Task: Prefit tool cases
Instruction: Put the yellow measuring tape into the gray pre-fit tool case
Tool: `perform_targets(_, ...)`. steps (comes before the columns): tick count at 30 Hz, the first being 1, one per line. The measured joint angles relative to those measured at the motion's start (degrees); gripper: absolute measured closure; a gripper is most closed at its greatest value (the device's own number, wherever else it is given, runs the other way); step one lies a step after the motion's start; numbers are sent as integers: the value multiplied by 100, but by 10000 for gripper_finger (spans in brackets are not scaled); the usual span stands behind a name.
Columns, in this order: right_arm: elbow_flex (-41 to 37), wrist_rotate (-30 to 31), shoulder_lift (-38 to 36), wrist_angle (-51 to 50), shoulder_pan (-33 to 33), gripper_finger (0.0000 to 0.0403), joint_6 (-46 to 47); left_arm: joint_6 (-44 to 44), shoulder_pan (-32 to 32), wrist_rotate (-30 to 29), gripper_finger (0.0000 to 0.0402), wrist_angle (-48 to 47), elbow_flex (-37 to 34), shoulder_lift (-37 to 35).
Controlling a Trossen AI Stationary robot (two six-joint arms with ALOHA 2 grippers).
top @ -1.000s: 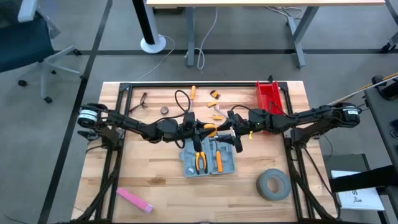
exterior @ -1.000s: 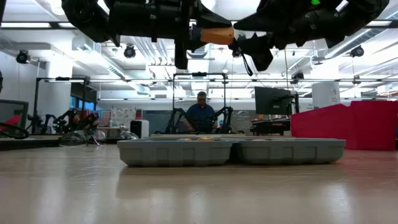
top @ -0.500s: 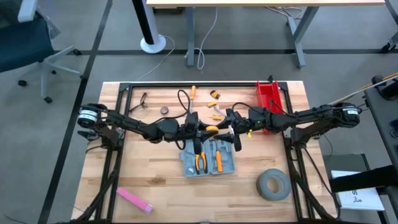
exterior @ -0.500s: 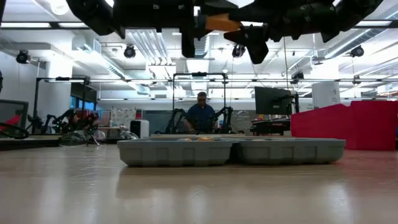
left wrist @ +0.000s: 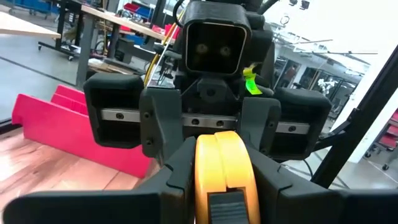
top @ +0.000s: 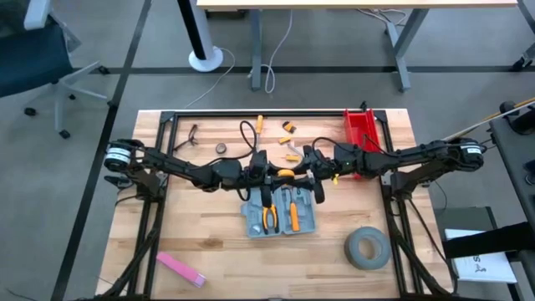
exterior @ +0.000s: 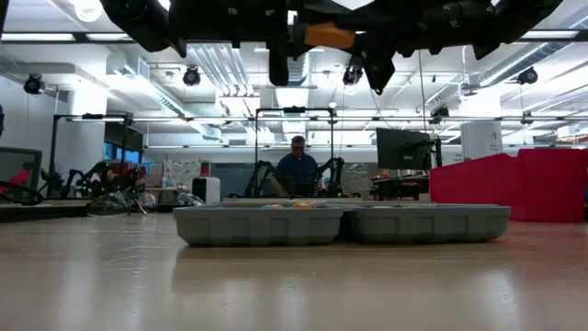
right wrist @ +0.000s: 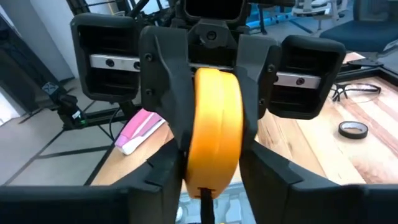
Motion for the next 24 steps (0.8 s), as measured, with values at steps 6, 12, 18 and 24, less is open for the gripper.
perform_targets(6, 0, -150, -8, -84, 0, 334, -52, 22, -2, -37, 320, 296, 0, 200)
perform_targets(12, -13, -188, -20, -287, -2, 337, -165, -55, -7, -72, 304, 281, 101, 350)
perform_targets(18, -13, -176, -15, -281, -4, 337, -204, -24, -4, -86, 297, 264, 162, 340)
perform_targets(24, 4, -69, -4, -294, -11, 337, -163, 3, -22, -497, 291, 209, 181, 325)
